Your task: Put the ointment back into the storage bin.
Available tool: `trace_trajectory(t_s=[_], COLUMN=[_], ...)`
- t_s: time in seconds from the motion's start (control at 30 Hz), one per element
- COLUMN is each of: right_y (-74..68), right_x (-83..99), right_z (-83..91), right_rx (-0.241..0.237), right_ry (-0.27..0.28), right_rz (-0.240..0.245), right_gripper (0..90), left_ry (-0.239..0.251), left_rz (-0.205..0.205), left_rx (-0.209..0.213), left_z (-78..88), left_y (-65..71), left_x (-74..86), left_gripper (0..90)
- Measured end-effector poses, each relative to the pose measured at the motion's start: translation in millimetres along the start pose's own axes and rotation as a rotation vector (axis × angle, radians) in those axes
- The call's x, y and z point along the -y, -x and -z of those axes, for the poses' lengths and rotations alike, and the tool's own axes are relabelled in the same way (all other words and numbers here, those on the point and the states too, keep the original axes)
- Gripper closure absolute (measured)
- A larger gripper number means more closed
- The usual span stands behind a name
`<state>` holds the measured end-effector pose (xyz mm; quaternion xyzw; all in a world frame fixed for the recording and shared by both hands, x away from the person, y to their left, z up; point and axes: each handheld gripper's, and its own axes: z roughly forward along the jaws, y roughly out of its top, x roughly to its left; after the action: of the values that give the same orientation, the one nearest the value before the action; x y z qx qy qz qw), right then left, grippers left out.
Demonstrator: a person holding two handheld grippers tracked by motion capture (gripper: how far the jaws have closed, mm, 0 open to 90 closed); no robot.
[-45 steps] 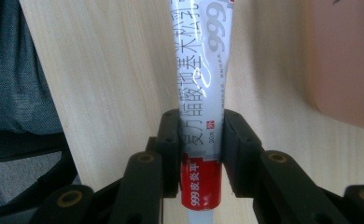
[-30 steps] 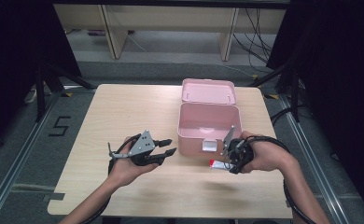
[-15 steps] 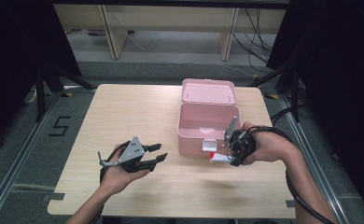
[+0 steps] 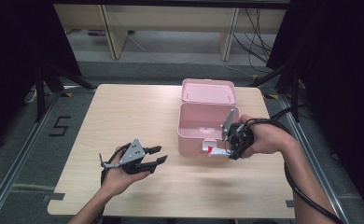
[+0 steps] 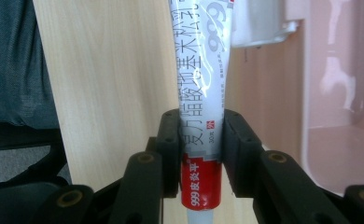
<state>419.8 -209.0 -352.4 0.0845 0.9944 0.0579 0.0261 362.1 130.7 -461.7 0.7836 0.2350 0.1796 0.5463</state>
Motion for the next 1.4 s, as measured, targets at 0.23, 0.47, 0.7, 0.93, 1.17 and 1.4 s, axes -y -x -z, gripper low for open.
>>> trace_trajectory(t_s=[0.23, 0.47, 0.7, 0.93, 1.17, 1.4], right_y=[6.7, 8.1, 10.9, 15.6, 17.3, 21.9], right_x=[-4.6, -7.2, -8.6, -9.2, -10.1, -12.2], right_z=[6.4, 9.7, 12.1, 15.5, 18.7, 21.0], right_rx=[0.013, 0.010, 0.006, 0.018, 0.020, 0.027], right_ry=[0.008, -0.002, 0.000, 0.006, -0.004, -0.005], right_rz=[0.046, 0.018, 0.020, 0.029, 0.008, 0.022], right_gripper=[71.3, 71.3, 71.3, 71.3, 71.3, 71.3], left_ry=[0.007, -0.005, 0.000, -0.005, -0.007, -0.006], left_rz=[0.002, 0.004, 0.006, 0.017, 0.022, 0.023], left_rx=[0.006, 0.002, 0.009, 0.005, 0.003, 0.002], left_z=[-0.7, -0.9, -2.9, -4.0, -4.6, -4.7], left_y=[-0.5, 0.2, 0.4, 1.4, 1.8, 1.7], left_x=[1.5, 1.3, 1.9, 2.4, 3.3, 3.4], left_gripper=[56.4, 56.2, 55.9, 55.3, 55.0, 54.7])
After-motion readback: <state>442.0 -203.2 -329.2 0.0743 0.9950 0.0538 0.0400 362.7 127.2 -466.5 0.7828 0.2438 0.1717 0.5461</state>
